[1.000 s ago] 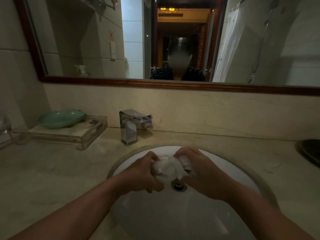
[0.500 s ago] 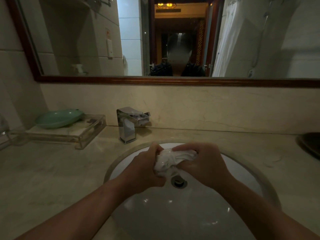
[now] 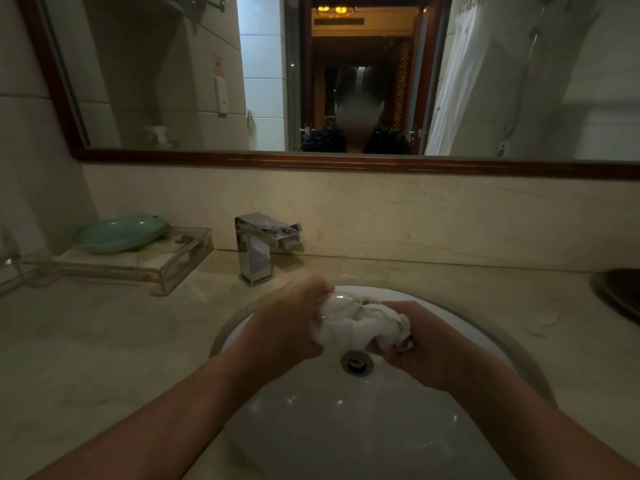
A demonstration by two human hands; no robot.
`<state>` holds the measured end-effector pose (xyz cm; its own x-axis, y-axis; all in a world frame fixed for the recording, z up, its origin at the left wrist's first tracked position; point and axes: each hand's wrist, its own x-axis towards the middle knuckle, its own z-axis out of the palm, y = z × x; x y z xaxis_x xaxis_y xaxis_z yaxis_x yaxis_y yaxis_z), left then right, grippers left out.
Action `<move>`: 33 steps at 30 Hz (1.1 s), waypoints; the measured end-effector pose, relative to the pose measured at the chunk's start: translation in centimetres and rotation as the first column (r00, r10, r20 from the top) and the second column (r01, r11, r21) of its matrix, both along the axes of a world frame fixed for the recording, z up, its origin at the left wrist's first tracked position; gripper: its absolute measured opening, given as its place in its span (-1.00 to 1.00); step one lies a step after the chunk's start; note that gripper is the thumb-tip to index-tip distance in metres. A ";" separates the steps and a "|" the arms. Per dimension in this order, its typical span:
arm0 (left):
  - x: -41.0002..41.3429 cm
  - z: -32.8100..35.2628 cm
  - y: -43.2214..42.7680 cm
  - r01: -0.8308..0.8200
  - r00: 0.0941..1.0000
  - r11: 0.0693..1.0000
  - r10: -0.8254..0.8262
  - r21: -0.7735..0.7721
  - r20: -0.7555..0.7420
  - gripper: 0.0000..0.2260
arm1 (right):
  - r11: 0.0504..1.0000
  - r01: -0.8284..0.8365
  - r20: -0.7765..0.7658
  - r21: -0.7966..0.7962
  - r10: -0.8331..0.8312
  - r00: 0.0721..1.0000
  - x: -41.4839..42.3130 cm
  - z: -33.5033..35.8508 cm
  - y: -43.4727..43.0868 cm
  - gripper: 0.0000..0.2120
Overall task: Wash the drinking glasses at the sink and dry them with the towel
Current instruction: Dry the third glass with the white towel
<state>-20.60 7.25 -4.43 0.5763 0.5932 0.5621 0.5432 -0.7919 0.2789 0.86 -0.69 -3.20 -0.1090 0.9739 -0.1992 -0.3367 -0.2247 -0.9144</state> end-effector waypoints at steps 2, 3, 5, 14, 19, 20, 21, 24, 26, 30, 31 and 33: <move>-0.1 -0.6 0.1 0.041 0.997 0.993 -0.034 -0.109 0.069 -0.45 | 0.995 0.022 0.202 0.094 -0.041 0.979 0.1 -0.3 -0.3 -0.79; 0.0 -0.9 0.3 0.060 0.993 0.985 -0.042 -0.162 0.112 -0.46 | 0.984 0.036 0.254 0.176 -0.081 0.964 0.1 -0.5 -0.2 -0.78; -0.1 -1.3 0.9 0.075 0.982 0.959 -0.023 -0.273 0.187 -0.48 | 0.929 -0.004 0.359 0.369 -0.138 0.923 0.0 -0.4 -0.4 -0.75; -0.2 -1.0 0.8 0.156 0.975 0.963 -0.115 -0.219 0.189 -0.47 | 0.641 -0.212 0.660 0.738 -0.621 0.422 1.0 -1.3 0.6 -0.82; -0.1 -0.3 0.9 0.059 0.989 0.995 -0.069 0.079 0.133 -0.47 | 0.897 0.289 0.362 0.333 -0.405 0.840 -1.3 -0.7 0.1 -0.88; -0.1 -0.1 0.9 0.050 0.994 0.985 -0.065 0.168 0.091 -0.43 | 0.924 0.325 0.259 0.204 -0.371 0.892 -1.7 -0.6 0.1 -0.88; -0.1 0.1 0.9 0.046 0.997 0.966 -0.059 0.253 0.045 -0.40 | 0.943 0.322 0.157 0.085 -0.332 0.930 -2.0 -0.8 0.1 -0.84; -0.1 0.7 0.8 0.075 0.997 0.902 -0.072 0.424 -0.021 -0.49 | 0.985 0.118 -0.120 -0.127 -0.133 0.984 -2.3 -0.8 -0.3 -0.75; -0.2 0.7 0.5 0.063 0.997 0.920 -0.077 0.387 0.020 -0.43 | 0.981 0.044 -0.219 -0.190 -0.086 0.972 -2.1 -0.1 -0.8 -0.78; 0.0 -0.5 0.6 -0.045 0.994 0.995 0.036 0.086 0.107 -0.37 | 0.964 0.155 0.605 0.215 -0.256 0.754 -2.0 -0.5 -0.3 -0.98; 0.0 -0.9 0.9 -0.031 0.990 0.999 0.032 -0.012 0.134 -0.40 | 0.908 0.175 0.705 0.380 -0.406 0.581 -2.0 -1.0 0.1 -0.97; -0.1 -1.5 1.6 0.016 0.982 0.979 0.023 -0.205 0.185 -0.43 | 0.846 0.114 0.662 0.521 -0.485 0.571 -1.9 -1.2 0.5 -0.81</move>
